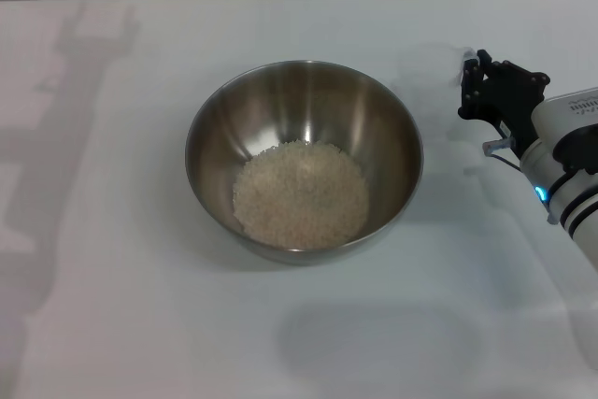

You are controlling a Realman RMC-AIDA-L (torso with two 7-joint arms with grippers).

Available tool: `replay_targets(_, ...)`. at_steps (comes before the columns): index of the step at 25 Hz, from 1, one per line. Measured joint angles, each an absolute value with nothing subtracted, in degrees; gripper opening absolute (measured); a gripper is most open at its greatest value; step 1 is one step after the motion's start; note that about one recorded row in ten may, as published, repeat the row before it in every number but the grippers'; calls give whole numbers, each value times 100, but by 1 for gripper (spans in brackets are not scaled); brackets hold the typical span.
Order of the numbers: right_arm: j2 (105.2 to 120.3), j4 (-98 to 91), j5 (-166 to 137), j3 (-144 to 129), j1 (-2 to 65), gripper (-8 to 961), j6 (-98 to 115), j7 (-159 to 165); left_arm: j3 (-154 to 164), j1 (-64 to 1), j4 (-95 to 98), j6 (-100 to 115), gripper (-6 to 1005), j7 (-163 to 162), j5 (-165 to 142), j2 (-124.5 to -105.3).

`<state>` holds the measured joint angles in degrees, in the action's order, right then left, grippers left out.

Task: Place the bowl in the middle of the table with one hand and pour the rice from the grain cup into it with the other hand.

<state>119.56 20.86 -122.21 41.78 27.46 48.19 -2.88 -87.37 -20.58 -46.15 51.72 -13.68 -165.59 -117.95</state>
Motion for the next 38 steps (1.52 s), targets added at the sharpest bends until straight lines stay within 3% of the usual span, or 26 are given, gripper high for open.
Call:
replay_targets(9, 11949, 2021, -12267, 4152, 2791, 130, 4766, -191, -8736, -1951, -4701, 5274, 726, -1391, -16558, -11795)
replay_targets(20, 11943, 2000, -12279, 3938, 2569, 137, 4979, -185, -8736, -1886, -4764, 5279, 725, -1394, -16558, -11800)
replay_targets(26, 11945, 1965, -12279, 3839, 2391, 255, 5188, -184, -8736, -1833, -4814, 5279, 725, -1387, -16558, -11795)
replay_targets(34, 11934, 2016, -12269, 3358, 1544, 253, 7190, -183, -8731, -1743, -4831, 5274, 725, -1385, -16558, -11785)
replay_targets(38, 11918, 1849, -12236, 3547, 1453, 253, 7952, -128, -8663, -1682, -4832, 5273, 725, -1379, -16559, -11789)
